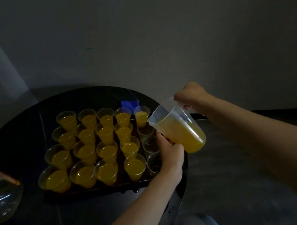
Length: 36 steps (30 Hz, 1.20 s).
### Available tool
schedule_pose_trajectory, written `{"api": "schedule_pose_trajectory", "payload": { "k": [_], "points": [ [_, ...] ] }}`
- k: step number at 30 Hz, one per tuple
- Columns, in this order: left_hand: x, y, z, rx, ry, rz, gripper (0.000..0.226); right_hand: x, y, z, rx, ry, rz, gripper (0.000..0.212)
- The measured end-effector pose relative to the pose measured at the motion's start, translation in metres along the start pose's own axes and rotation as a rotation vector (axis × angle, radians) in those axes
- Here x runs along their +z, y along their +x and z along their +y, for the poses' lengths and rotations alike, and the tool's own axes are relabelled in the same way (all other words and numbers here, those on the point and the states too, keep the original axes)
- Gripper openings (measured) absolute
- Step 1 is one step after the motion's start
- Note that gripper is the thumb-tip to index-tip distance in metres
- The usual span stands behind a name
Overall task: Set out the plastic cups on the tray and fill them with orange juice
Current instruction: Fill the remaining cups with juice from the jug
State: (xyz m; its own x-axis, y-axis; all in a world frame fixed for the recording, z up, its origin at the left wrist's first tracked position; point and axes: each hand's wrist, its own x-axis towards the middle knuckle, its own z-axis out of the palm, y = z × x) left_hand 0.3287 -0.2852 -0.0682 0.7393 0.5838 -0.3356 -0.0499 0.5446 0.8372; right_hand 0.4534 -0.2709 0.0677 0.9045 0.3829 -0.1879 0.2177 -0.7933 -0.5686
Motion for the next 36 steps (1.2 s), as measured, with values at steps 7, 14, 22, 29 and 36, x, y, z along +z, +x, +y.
{"api": "schedule_pose_trajectory", "payload": {
  "k": [7, 14, 22, 29, 36],
  "points": [
    [0.003, -0.003, -0.002, -0.044, -0.036, 0.012, 0.094, 0.001, -0.006, -0.003, -0.034, -0.046, -0.034, 0.022],
    [0.003, -0.005, -0.001, -0.07, -0.037, 0.018, 0.095, 0.001, -0.009, -0.006, -0.044, -0.094, -0.039, 0.023],
    [0.001, 0.001, -0.008, -0.056, 0.0, -0.014, 0.094, 0.0, -0.01, -0.012, -0.049, -0.107, -0.052, 0.016],
    [-0.001, 0.002, -0.007, -0.047, 0.01, -0.021, 0.095, 0.002, -0.01, -0.015, -0.04, -0.091, -0.057, 0.014],
    [-0.001, 0.003, -0.008, -0.059, 0.021, -0.018, 0.092, 0.003, -0.009, -0.014, -0.032, -0.108, -0.045, 0.014]
  ]
}}
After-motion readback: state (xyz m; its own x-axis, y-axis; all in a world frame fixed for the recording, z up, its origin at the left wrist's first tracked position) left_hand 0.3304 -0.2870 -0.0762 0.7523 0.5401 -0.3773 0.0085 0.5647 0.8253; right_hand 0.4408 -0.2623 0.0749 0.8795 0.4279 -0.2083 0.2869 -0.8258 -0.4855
